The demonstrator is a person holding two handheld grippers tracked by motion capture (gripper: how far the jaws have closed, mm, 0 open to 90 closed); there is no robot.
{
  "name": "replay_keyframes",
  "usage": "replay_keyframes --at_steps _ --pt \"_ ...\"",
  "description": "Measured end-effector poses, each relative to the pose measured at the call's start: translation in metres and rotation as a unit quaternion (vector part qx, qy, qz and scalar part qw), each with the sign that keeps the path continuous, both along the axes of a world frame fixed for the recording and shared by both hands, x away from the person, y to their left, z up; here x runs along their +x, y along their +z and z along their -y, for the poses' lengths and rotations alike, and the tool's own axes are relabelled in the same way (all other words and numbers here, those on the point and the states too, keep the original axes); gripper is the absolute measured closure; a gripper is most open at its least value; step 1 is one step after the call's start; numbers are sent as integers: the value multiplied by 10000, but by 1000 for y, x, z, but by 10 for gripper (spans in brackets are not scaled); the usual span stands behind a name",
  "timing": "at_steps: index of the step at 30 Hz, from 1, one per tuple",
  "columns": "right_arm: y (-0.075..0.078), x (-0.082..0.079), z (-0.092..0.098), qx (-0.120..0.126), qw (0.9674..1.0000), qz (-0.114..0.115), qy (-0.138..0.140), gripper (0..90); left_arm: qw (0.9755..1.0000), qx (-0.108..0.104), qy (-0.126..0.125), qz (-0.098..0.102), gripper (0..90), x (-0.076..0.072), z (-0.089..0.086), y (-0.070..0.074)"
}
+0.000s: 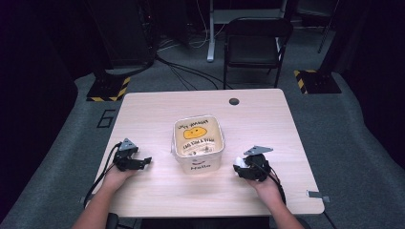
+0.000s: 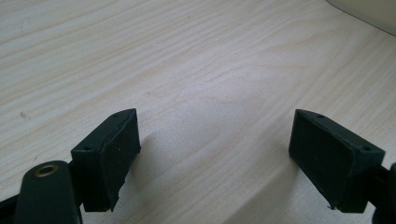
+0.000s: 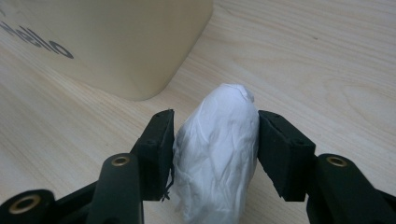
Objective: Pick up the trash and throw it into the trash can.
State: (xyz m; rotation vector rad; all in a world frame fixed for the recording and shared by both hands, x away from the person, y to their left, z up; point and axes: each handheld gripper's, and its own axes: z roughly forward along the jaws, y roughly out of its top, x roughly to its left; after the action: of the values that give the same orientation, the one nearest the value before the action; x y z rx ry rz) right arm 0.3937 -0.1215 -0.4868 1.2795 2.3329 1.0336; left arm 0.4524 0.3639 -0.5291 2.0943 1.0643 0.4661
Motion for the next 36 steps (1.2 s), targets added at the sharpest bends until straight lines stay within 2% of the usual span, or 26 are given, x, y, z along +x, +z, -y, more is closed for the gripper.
replay_keyframes --at_steps 7,8,14,24,36 --pt "13 2 5 69 10000 66 -19 473 10000 -10 5 15 165 0 0 0" --pt "15 3 6 55 9999 131 15 473 10000 7 -7 -16 164 0 0 0" --pt "28 5 9 100 9999 129 13 473 10000 1 -1 -1 164 0 0 0" --pt "45 7 8 131 9996 200 114 473 10000 5 -6 -8 164 0 0 0" --pt "73 9 5 171 9988 377 246 473 10000 3 -5 -6 164 0 0 0"
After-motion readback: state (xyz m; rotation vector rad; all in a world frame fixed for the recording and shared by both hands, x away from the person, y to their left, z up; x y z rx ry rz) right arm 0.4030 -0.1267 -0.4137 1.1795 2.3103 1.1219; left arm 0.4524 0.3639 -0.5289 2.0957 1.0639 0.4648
